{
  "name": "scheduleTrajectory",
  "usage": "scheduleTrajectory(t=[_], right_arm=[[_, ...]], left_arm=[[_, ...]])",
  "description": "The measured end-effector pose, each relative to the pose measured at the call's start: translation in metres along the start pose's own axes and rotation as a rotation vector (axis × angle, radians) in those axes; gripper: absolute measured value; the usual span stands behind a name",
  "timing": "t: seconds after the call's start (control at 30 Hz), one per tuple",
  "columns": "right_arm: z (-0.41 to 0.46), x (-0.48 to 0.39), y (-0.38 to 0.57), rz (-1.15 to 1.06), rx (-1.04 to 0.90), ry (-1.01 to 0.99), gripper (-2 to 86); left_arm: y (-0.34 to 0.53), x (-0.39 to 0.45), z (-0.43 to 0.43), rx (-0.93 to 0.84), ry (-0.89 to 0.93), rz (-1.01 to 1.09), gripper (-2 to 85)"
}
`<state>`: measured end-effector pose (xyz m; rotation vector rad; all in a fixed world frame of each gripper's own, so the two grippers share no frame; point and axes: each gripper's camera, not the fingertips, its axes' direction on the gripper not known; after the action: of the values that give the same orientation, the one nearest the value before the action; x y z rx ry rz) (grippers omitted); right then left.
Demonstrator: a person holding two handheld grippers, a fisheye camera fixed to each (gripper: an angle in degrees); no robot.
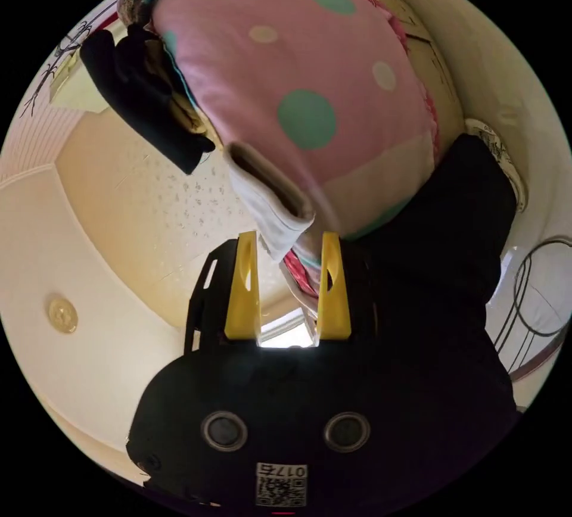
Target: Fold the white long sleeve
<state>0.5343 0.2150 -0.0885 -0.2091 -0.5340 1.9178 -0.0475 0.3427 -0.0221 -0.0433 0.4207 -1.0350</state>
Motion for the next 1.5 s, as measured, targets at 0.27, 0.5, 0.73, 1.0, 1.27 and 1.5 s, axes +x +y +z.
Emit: scheduleTrajectory(t=[0.27, 0.5, 0.73, 1.0, 1.27, 1.5], right_arm=[[-0.016, -0.139, 0.047, -0.413, 0.205, -0.181, 3.0], [0.160, -0.305, 0.171, -1.085, -0.012, -0.037, 3.3], [0.421, -0.142, 0.363, -1.317, -0.530, 0.182, 4.7], [0.469, 0.125, 0.390, -0.956, -0.964, 0.433, 9.0], [0.420, 0.078, 0.424, -1.621, -0.624, 0.889, 8.4], [0.424, 0.148, 0.430, -1.808, -0.451, 1.118, 3.9]], left_arm=[[0.012, 0.003, -0.025, -0.011, -0.085, -0.022, 5.2], [0.023, -0.007, -0.038, 0.062, -0.006, -0.022, 6.3], [0.046, -0.006, -0.021, 0.105, -0.055, -0.048, 8.5], [0.027, 0.023, -0.013, 0.187, -0.206, -0.001, 10.8], [-0.119, 0.059, -0.012, 0.278, -0.472, 0.159, 12.6], [-0.239, 0.040, -0.008, 0.559, -0.821, -0.097, 16.7]])
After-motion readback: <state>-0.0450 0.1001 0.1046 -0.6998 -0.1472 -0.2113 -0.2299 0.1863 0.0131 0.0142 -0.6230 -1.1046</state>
